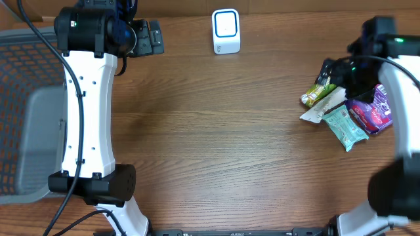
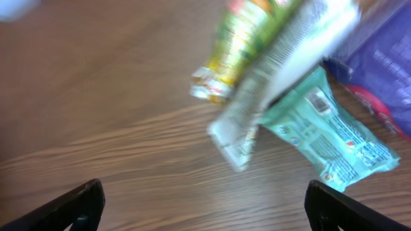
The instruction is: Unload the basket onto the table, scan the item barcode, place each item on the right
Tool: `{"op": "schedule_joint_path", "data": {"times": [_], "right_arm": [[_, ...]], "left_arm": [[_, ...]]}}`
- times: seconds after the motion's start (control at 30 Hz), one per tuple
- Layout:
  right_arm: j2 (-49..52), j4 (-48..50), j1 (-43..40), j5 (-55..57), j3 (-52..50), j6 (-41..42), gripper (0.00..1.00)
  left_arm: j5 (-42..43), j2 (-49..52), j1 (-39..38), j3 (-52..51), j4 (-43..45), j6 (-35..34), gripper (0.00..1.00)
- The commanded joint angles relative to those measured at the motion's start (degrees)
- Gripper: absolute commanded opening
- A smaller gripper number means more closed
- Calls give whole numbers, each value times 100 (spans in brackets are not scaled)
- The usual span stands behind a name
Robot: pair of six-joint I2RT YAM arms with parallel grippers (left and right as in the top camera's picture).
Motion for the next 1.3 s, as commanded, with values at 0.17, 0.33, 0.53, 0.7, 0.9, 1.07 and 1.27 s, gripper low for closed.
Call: {"op": "schedule_joint_path", "data": {"times": [0.17, 0.33, 0.53, 0.7, 0.9, 1.07, 1.27], "right_arm": [[-2221, -238, 337, -2197, 573, 802, 100], [-2953, -247, 413, -2358, 573, 1029, 100], [-3550, -831, 417, -1226, 297, -203, 100], [-4035, -503, 389, -984, -774, -610, 100], [-5300, 1661, 343, -975, -3099, -1709, 100], [-6575, 3563, 356, -726, -5154, -1932, 100], [-8015, 6483, 374, -728, -7471, -1869, 100]], "left_arm": [[-11, 26, -37, 22, 22, 15, 100], [-11, 26, -37, 22, 22, 15, 100], [-13, 26, -37, 22, 20, 13, 100], [-11, 26, -37, 22, 22, 15, 100], [-13, 26, -37, 22, 22, 13, 100], [-13, 26, -37, 22, 22, 13, 100], [-13, 26, -37, 22, 22, 13, 100]]}}
